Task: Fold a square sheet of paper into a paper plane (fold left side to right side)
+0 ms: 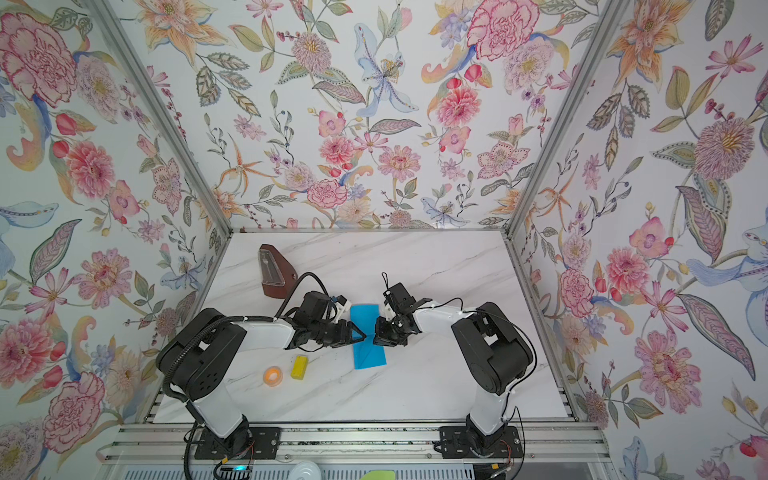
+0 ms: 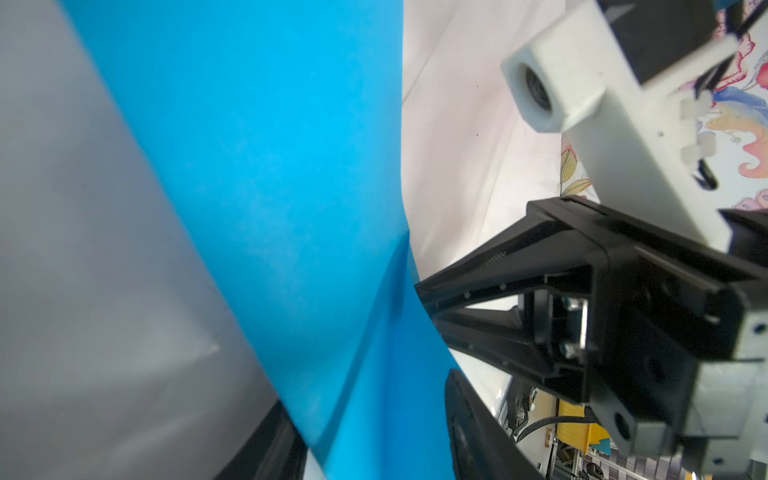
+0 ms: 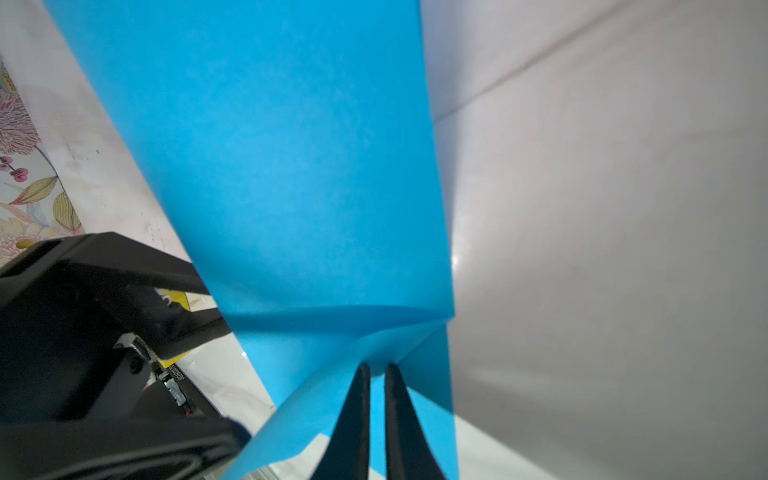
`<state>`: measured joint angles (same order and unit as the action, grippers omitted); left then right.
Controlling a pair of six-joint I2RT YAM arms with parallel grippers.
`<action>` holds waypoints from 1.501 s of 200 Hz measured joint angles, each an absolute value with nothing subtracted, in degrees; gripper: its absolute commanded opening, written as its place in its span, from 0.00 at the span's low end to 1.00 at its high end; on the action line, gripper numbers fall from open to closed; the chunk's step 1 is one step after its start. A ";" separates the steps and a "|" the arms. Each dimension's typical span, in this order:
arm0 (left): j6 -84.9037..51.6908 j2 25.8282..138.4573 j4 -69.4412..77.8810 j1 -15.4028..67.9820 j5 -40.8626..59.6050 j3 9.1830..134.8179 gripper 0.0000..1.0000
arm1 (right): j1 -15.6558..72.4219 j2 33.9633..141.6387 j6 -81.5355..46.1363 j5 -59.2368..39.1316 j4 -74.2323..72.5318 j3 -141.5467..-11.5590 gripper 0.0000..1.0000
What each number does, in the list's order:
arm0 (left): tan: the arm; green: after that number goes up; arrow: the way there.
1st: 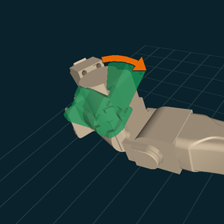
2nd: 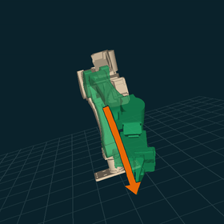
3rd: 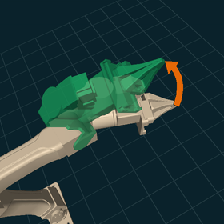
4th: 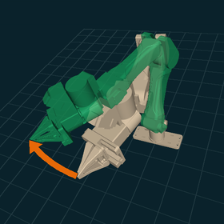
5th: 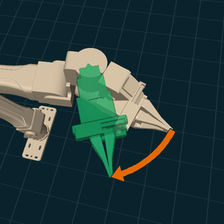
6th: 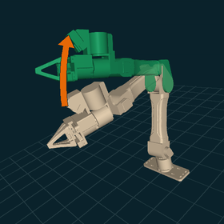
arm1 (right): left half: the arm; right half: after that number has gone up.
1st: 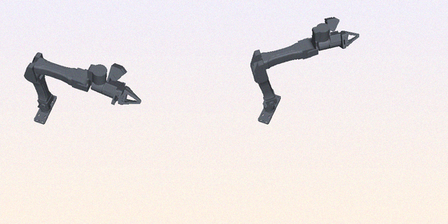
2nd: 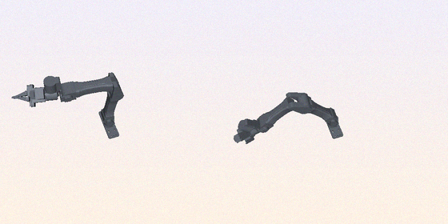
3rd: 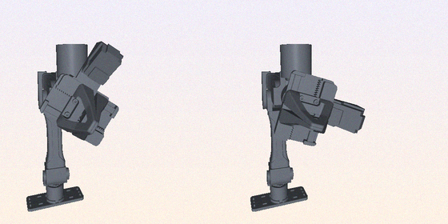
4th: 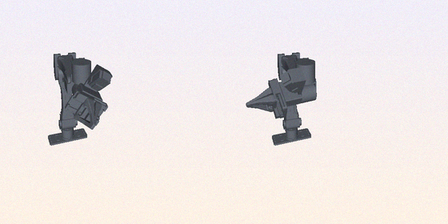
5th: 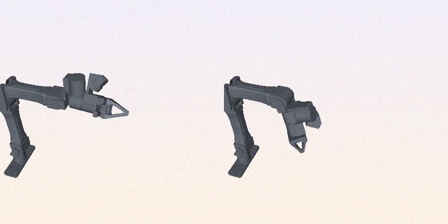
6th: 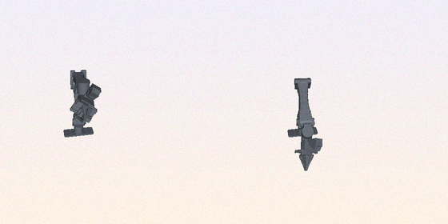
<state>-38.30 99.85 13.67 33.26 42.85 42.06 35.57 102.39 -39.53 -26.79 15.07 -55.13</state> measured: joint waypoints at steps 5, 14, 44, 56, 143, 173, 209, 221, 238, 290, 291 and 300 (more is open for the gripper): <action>-38.46 99.42 13.82 33.28 42.74 41.80 0.55 | 35.57 102.39 -39.55 -26.79 15.07 -55.05 0.11; -38.70 98.59 13.82 33.28 42.63 41.50 0.53 | 35.57 102.39 -39.55 -26.79 15.11 -54.87 0.10; -39.13 97.58 14.22 33.28 41.63 41.52 0.36 | 35.57 102.39 -39.81 -26.83 15.11 -54.63 0.11; -38.96 97.58 13.98 33.28 41.30 41.52 0.31 | 35.57 102.37 -39.92 -26.85 15.11 -54.63 0.11; -30.74 94.19 -2.46 33.30 31.05 49.95 0.02 | 33.63 96.53 -39.92 -26.30 16.78 -54.63 0.12; -23.64 91.72 -16.14 34.28 19.31 61.34 0.01 | 28.40 89.45 -39.83 -25.45 17.52 -53.41 0.12; -18.41 92.49 -32.23 40.45 0.60 75.13 0.01 | 21.41 83.85 -39.16 -24.67 19.07 -51.07 0.12; -18.02 94.32 -36.53 43.53 -4.97 78.96 0.02 | 19.86 82.89 -38.76 -24.62 19.62 -50.46 0.12; -17.80 98.13 -40.69 47.86 -9.74 82.70 0.10 | 18.11 81.73 -38.33 -24.60 20.10 -49.50 0.12; -17.78 108.36 -40.73 58.30 -0.16 86.61 0.35 | 14.96 79.00 -37.95 -23.00 21.98 -48.27 0.16; -17.74 108.36 -40.62 58.35 0.10 86.56 0.35 | 14.96 78.96 -37.95 -22.96 22.02 -48.27 0.17; -18.09 108.18 -39.18 58.59 2.57 85.93 0.37 | 14.96 78.54 -37.93 -22.31 22.37 -48.27 0.19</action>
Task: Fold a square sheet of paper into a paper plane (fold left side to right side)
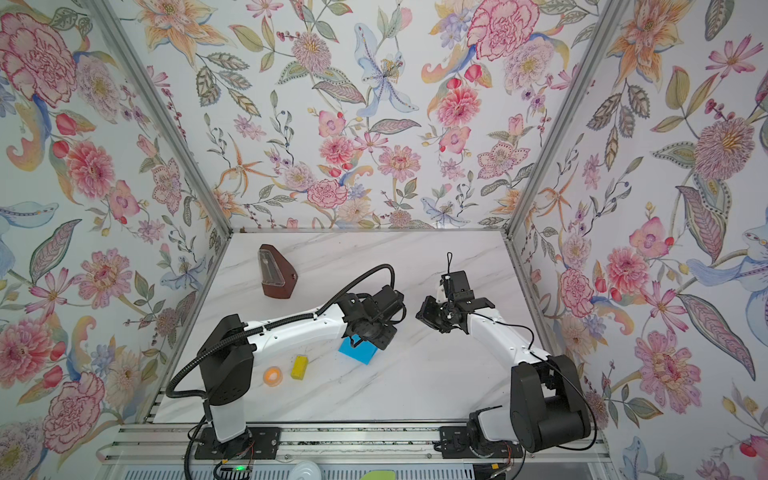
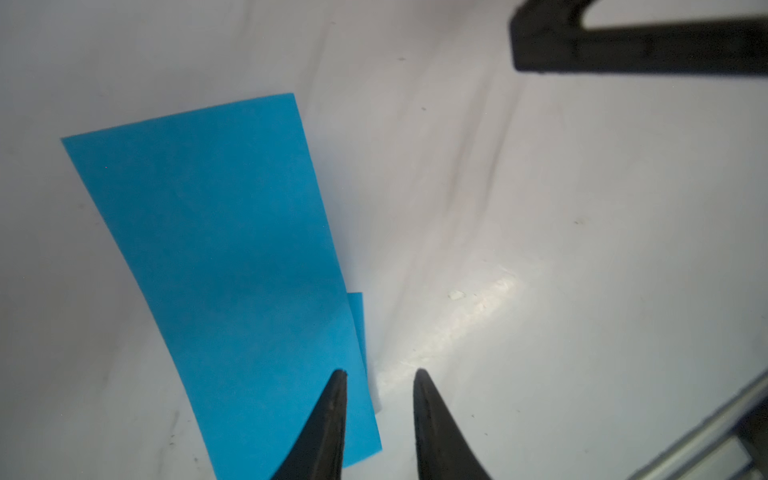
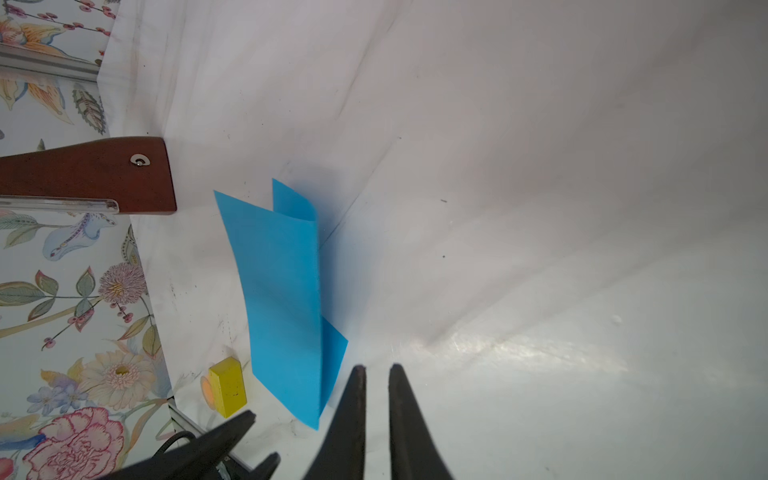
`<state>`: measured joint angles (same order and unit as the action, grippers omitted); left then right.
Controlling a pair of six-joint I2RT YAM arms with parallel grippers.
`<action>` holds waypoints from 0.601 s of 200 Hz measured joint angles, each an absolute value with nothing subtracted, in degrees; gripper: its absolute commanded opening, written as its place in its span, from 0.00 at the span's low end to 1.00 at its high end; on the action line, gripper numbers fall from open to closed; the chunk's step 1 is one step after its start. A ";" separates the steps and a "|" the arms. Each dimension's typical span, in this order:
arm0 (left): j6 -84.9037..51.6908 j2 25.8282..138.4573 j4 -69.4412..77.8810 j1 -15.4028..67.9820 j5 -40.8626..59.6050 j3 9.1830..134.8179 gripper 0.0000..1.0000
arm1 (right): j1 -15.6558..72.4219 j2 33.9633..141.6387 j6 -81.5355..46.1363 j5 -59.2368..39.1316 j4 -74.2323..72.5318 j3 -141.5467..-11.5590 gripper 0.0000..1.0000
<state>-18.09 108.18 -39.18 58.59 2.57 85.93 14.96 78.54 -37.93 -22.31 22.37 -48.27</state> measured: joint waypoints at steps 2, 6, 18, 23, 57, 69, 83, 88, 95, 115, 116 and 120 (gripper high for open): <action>-18.20 108.07 -38.79 58.59 3.07 85.78 0.37 | 14.96 78.41 -37.95 -22.20 22.48 -48.27 0.19; -18.20 107.79 -38.17 58.48 3.88 85.47 0.38 | 14.96 78.22 -38.00 -22.00 22.61 -48.27 0.20; -18.41 106.61 -36.36 57.63 5.74 84.49 0.40 | 15.29 77.65 -38.41 -21.58 22.72 -48.16 0.22; -18.46 105.95 -35.79 57.17 6.20 83.96 0.42 | 15.49 77.49 -38.46 -21.47 22.68 -48.05 0.23; -19.25 99.07 -30.83 50.48 9.19 77.78 0.49 | 20.29 78.63 -40.34 -22.28 20.73 -47.77 0.27; -19.51 96.82 -28.95 47.07 10.33 74.98 0.51 | 22.20 80.49 -40.99 -23.14 19.35 -47.77 0.28; -19.84 94.74 -26.85 43.05 11.73 71.57 0.53 | 24.14 83.64 -41.71 -24.23 17.82 -47.92 0.30; -19.97 94.24 -25.96 41.60 12.19 70.35 0.53 | 24.69 84.88 -41.87 -24.69 17.52 -48.12 0.31; -20.21 93.71 -24.95 39.79 13.08 68.71 0.53 | 25.36 86.67 -42.06 -24.99 17.17 -48.45 0.30; -20.73 93.08 -22.46 35.88 15.33 64.40 0.54 | 26.39 91.94 -42.33 -25.10 16.53 -50.02 0.29; -20.80 93.08 -22.35 35.73 15.46 64.16 0.54 | 26.44 92.25 -42.30 -25.10 16.49 -50.17 0.29; -20.82 93.08 -22.00 35.14 16.03 63.42 0.54 | 26.48 93.27 -42.30 -25.12 16.38 -50.54 0.29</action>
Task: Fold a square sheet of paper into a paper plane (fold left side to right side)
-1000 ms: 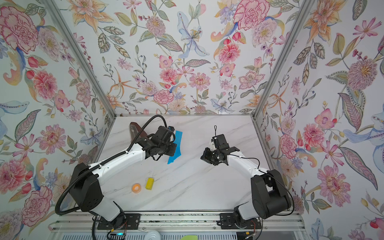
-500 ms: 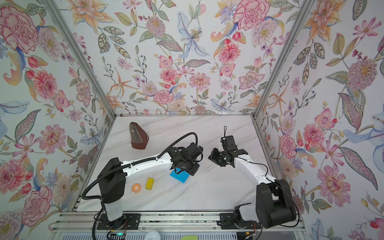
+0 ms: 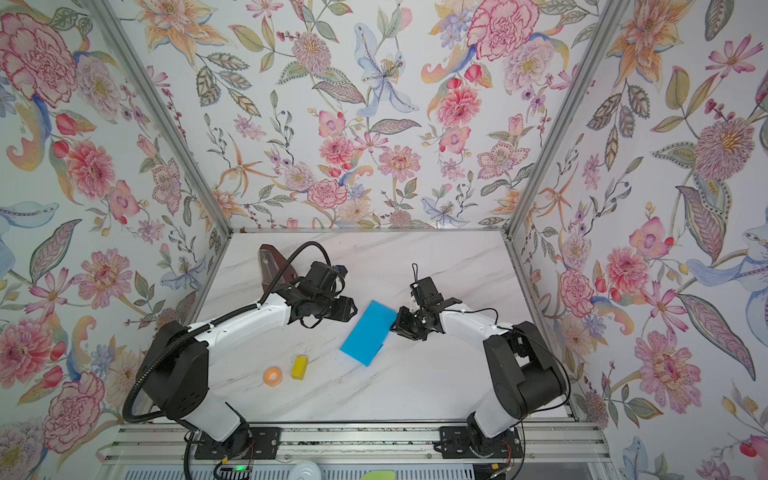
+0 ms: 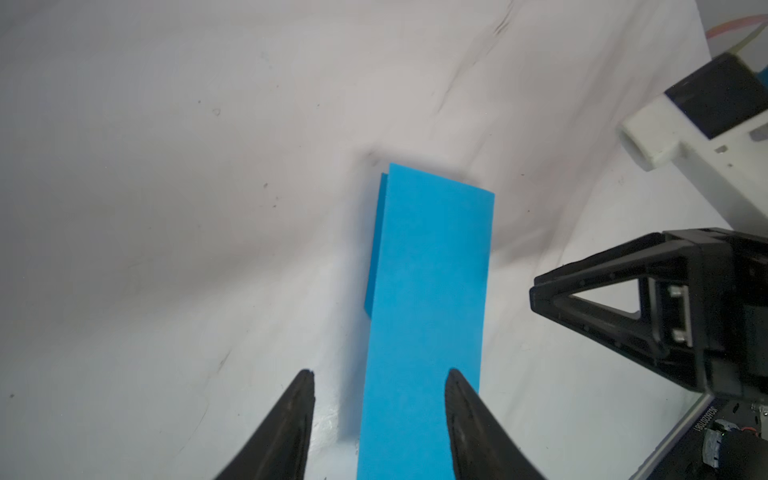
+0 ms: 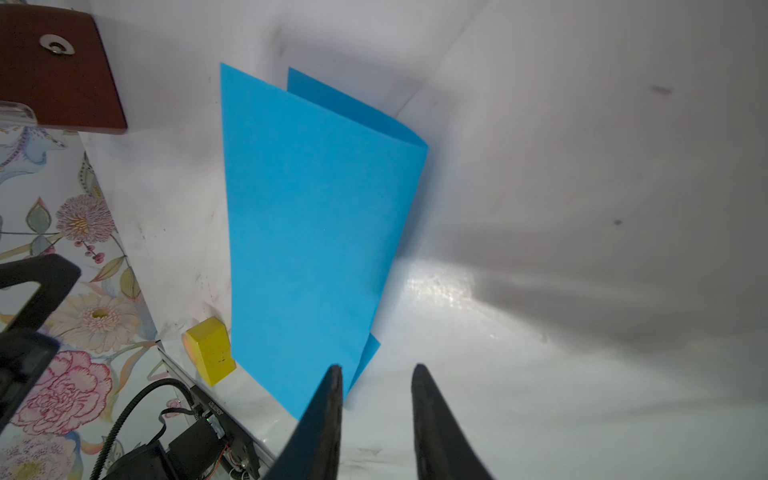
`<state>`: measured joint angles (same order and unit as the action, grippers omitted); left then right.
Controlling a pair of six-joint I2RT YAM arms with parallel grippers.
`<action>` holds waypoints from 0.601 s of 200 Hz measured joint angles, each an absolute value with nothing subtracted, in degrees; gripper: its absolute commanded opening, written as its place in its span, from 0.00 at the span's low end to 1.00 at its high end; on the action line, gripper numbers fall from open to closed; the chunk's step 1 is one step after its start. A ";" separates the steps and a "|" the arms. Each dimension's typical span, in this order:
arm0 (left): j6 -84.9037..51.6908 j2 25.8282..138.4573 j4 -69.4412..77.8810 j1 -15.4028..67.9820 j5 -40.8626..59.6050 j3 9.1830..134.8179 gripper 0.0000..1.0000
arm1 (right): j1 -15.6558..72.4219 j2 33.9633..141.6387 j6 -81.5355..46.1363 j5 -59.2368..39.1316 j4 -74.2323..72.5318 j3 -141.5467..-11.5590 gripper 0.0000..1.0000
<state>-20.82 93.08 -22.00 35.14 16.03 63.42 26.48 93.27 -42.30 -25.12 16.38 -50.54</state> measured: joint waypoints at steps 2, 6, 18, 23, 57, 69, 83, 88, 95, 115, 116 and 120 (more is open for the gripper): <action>-20.86 93.08 -21.80 34.89 16.25 63.07 0.54 | 26.50 93.71 -42.30 -25.08 16.34 -50.72 0.29; -20.91 93.08 -21.41 34.46 16.71 62.35 0.54 | 26.57 94.70 -42.28 -25.08 16.25 -51.18 0.28; -21.04 93.03 -20.75 33.54 17.98 60.69 0.54 | 26.57 97.12 -42.13 -25.08 16.05 -52.56 0.26; -21.08 93.01 -20.45 33.23 18.35 60.05 0.54 | 26.57 98.02 -42.02 -25.04 15.94 -53.21 0.25; -22.00 92.05 -17.80 32.21 21.08 56.62 0.54 | 26.57 104.16 -40.05 -25.10 15.49 -58.70 0.17; -22.37 91.53 -17.04 32.18 21.74 55.90 0.54 | 26.57 106.08 -39.20 -25.28 15.46 -60.51 0.16; -22.63 90.13 -16.53 32.10 22.33 55.09 0.54 | 26.63 108.29 -37.67 -26.15 15.55 -62.61 0.16; -22.79 89.65 -16.38 32.08 22.39 54.94 0.54 | 26.68 109.01 -37.01 -26.61 15.57 -63.48 0.15; -22.94 89.01 -16.12 31.97 22.50 54.76 0.54 | 26.79 109.97 -36.05 -27.20 15.62 -64.71 0.15; -23.22 88.03 -15.25 31.53 22.59 54.72 0.54 | 27.40 113.06 -32.73 -29.52 16.27 -68.71 0.15; -23.20 88.01 -15.25 31.51 22.59 54.72 0.54 | 27.42 113.14 -32.62 -29.63 16.29 -68.86 0.15; -23.27 87.85 -15.14 31.48 22.57 54.70 0.54 | 27.64 113.75 -31.62 -30.24 16.78 -69.80 0.15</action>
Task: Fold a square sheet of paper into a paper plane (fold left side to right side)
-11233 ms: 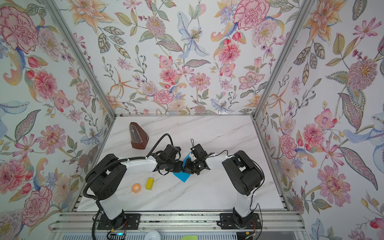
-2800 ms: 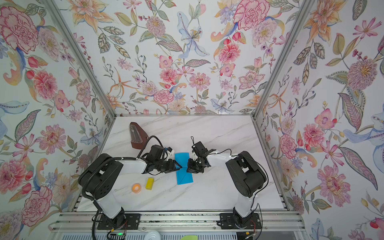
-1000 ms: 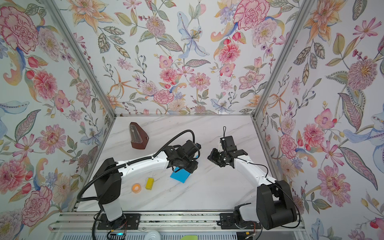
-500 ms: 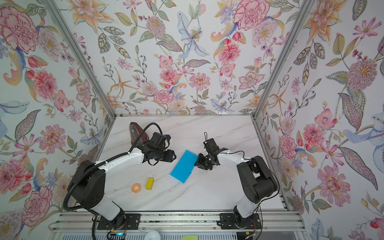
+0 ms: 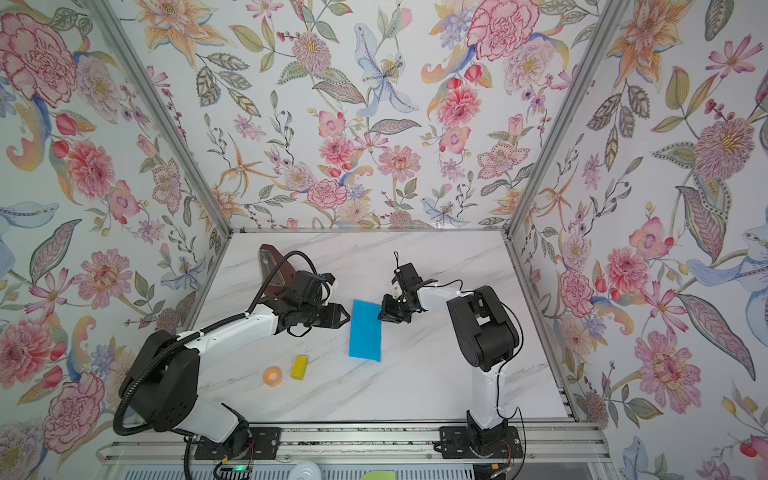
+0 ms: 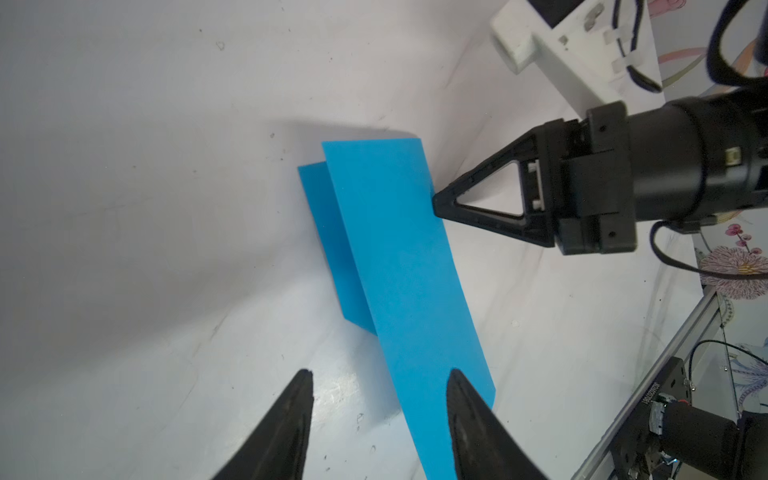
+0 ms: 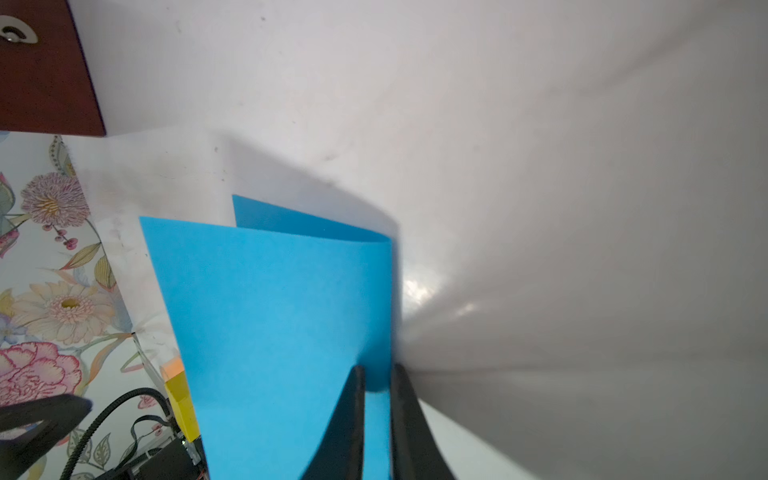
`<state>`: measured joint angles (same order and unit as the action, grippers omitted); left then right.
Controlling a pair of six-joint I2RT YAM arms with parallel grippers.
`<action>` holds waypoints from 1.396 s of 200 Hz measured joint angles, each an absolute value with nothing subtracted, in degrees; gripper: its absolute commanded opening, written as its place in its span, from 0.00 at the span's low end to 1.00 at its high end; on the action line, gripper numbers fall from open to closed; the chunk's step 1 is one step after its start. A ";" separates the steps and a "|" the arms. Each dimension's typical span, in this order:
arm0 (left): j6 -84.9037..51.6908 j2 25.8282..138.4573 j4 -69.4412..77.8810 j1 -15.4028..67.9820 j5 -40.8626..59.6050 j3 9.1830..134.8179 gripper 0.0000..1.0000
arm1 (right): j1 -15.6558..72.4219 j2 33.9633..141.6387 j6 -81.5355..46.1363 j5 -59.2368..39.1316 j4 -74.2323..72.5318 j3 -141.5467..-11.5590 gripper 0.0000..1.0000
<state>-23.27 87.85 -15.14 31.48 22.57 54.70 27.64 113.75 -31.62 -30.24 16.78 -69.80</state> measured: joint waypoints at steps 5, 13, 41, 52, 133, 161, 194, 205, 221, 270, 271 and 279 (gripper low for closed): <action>-23.42 87.79 -15.09 31.40 22.57 54.70 0.54 | 27.86 114.48 -30.57 -30.94 17.21 -70.87 0.15; -23.44 87.70 -15.09 31.33 22.57 54.70 0.54 | 28.32 115.52 -28.97 -32.08 17.76 -72.42 0.15; -23.70 87.15 -15.11 31.22 22.55 54.70 0.54 | 30.04 116.49 -23.51 -35.92 20.62 -74.72 0.18; -23.86 86.70 -15.09 31.11 22.55 54.70 0.53 | 30.81 116.27 -21.71 -36.42 21.82 -74.89 0.24; -24.75 84.82 -14.17 27.09 22.15 54.65 0.51 | 36.32 94.65 -10.04 -21.43 24.40 -65.19 0.38; -24.97 84.79 -13.67 25.23 22.33 54.65 0.51 | 42.13 87.83 -3.53 -17.47 22.74 -58.61 0.42; -24.99 84.79 -12.73 24.47 22.61 54.63 0.51 | 50.94 82.67 5.69 -12.34 18.44 -49.93 0.47; -25.17 84.86 -12.34 24.43 23.20 54.63 0.51 | 53.71 82.35 8.38 -10.39 17.43 -48.25 0.47; -25.39 84.93 -11.81 24.36 23.83 54.61 0.51 | 56.80 82.61 11.46 -8.01 16.36 -47.03 0.48; -25.65 85.19 -10.44 24.36 25.12 54.26 0.51 | 61.10 85.41 16.91 -2.22 8.93 -44.58 0.52; -25.65 85.19 -10.37 24.36 25.15 54.22 0.51 | 61.19 85.56 17.02 -2.04 8.67 -44.51 0.52; -25.80 85.19 -10.20 24.36 25.26 53.93 0.51 | 61.60 86.32 17.52 -1.23 7.75 -44.23 0.52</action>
